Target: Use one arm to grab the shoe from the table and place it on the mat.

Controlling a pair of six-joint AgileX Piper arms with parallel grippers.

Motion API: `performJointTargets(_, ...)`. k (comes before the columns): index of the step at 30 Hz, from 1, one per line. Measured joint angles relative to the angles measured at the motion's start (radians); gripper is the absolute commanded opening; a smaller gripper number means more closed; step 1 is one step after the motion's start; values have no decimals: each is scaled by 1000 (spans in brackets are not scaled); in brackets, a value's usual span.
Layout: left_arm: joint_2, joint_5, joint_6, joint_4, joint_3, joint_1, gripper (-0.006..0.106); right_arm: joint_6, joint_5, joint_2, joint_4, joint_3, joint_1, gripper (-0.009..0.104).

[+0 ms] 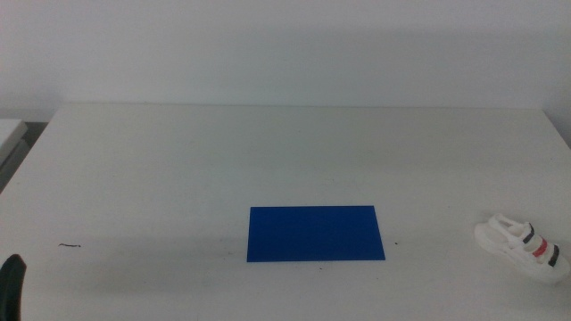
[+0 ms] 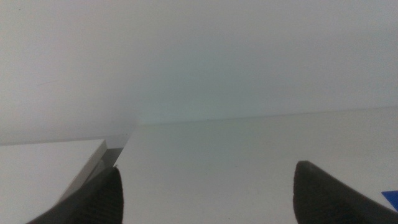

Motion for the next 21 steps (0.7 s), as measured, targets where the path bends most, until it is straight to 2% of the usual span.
performJointTargets(5,0,0,0,0,0,0,94,0,17,0,19,0,0,93)
performJointTargets(8,0,0,0,0,0,0,94,0,120,0,19,-35,0,93)
performJointTargets(14,0,0,0,0,0,0,94,0,246,49,19,-211,0,93)
performJointTargets(21,0,0,0,0,0,0,94,0,485,335,19,-500,0,93)
